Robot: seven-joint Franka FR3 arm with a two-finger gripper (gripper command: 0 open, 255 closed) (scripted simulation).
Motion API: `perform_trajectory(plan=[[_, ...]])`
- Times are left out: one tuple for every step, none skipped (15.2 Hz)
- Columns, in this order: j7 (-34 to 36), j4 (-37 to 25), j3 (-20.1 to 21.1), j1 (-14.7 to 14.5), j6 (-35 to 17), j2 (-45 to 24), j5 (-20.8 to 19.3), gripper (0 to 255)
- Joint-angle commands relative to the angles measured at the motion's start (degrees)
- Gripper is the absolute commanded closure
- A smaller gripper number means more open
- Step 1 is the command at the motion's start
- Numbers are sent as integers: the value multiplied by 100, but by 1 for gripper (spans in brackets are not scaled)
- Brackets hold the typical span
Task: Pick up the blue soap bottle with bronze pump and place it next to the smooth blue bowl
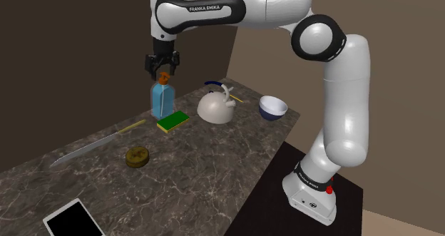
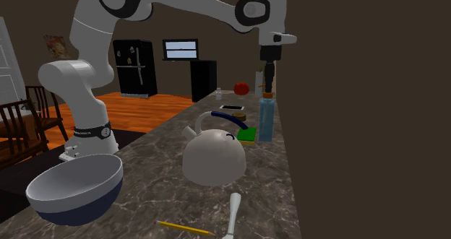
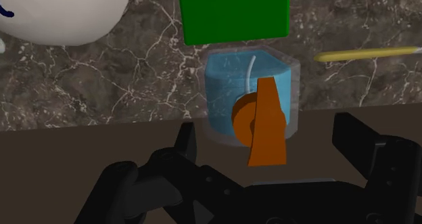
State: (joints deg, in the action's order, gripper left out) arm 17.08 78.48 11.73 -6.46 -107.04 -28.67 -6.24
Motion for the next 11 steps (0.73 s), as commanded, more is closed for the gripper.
perform_trajectory(plan=[[-2, 114, -7, 11, -144, -28, -6, 0], [0, 149, -8, 12, -185, -35, -8, 0], [0, 147, -8, 12, -185, -36, -8, 0], [0, 146, -8, 12, -184, -36, -9, 0], [0, 146, -8, 12, -184, -36, -9, 0], [0, 146, -8, 12, -184, -36, -9, 0], [0, 146, -8, 12, -184, -36, -9, 0], [0, 146, -8, 12, -184, -36, -9, 0], [0, 145, -8, 12, -183, -37, -9, 0], [0, 145, -8, 12, -183, -37, -9, 0], [0, 145, -8, 12, -183, -37, -9, 255]])
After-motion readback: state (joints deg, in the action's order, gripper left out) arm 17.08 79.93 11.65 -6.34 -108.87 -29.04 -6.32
